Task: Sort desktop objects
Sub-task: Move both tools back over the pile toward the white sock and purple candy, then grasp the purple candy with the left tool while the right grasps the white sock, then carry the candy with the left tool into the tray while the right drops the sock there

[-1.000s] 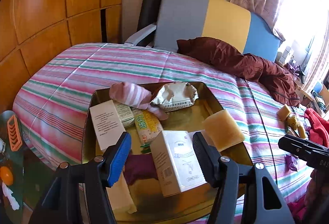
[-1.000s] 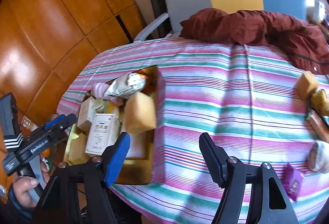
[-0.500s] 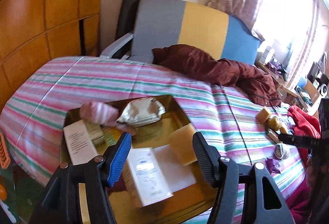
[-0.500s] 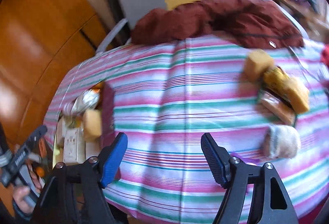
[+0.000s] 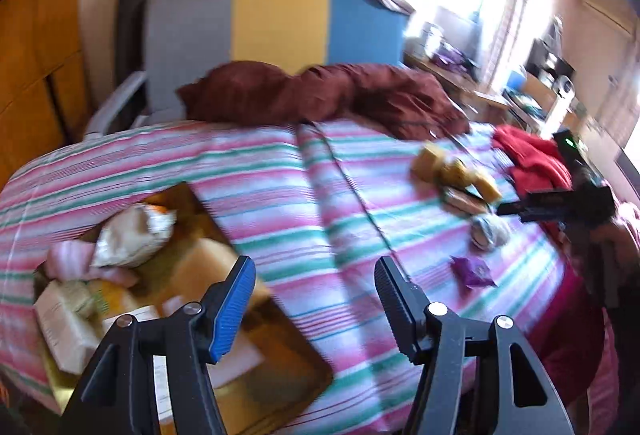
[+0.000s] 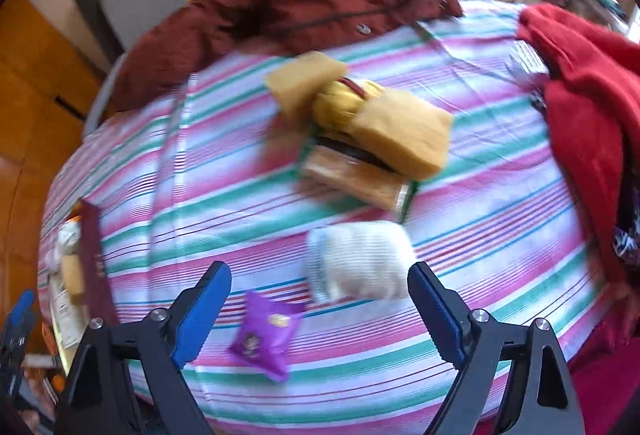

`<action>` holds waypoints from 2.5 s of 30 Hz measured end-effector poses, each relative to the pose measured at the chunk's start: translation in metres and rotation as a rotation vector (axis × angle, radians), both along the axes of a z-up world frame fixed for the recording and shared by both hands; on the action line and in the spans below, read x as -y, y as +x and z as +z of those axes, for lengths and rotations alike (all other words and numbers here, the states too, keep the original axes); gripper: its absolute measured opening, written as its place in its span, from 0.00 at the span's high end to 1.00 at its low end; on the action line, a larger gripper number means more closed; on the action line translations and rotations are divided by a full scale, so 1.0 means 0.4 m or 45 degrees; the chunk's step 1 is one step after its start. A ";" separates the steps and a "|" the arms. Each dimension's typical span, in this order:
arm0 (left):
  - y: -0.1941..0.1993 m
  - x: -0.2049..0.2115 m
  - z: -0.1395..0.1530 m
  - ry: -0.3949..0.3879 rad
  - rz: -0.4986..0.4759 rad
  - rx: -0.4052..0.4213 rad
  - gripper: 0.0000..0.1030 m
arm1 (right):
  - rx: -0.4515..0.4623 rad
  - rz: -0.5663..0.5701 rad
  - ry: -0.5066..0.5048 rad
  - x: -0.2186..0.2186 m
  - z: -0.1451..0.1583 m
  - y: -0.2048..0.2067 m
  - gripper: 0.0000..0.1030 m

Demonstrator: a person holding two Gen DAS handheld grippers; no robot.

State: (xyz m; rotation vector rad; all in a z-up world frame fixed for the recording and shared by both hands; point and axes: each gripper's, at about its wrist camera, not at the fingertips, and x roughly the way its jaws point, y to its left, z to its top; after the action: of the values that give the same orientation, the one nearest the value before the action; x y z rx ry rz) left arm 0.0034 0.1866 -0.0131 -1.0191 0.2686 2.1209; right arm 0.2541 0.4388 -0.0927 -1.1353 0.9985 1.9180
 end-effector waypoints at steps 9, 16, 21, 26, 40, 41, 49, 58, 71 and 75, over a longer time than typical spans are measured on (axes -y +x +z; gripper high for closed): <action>0.052 -0.190 -0.071 -0.063 -0.275 0.151 0.39 | 0.100 -0.037 -0.088 -0.045 -0.090 -0.016 0.08; 0.087 -0.329 -0.154 -0.111 -0.409 0.309 0.39 | 0.240 0.001 -0.088 -0.045 -0.127 -0.038 0.31; 0.107 -0.396 -0.195 -0.137 -0.453 0.385 0.40 | 0.194 0.003 -0.091 -0.043 -0.120 -0.032 0.33; 0.128 -0.452 -0.224 -0.152 -0.474 0.423 0.40 | 0.157 -0.005 -0.086 -0.044 -0.111 -0.023 0.33; 0.151 -0.555 -0.287 -0.222 -0.462 0.402 0.40 | 0.113 -0.027 -0.087 -0.058 -0.095 -0.011 0.33; 0.153 -0.557 -0.288 -0.227 -0.461 0.383 0.40 | 0.112 -0.028 -0.087 -0.059 -0.095 -0.010 0.33; 0.177 -0.538 -0.292 -0.242 -0.494 0.208 0.55 | 0.109 -0.022 -0.098 -0.063 -0.100 -0.022 0.33; 0.160 -0.463 -0.279 -0.201 -0.444 0.130 0.58 | 0.035 0.010 -0.084 -0.055 -0.086 -0.026 0.33; 0.114 -0.311 -0.139 -0.093 -0.243 -0.043 0.58 | -0.121 0.162 0.036 -0.001 -0.023 -0.073 0.33; 0.098 -0.254 -0.083 -0.053 -0.167 -0.103 0.58 | -0.151 0.206 0.073 0.018 0.002 -0.080 0.33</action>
State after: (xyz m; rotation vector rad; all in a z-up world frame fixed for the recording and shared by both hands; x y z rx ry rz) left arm 0.0425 0.2883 -0.0465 -0.9149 0.4103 2.0474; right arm 0.2220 0.4316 -0.0919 -1.1094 0.9313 2.1501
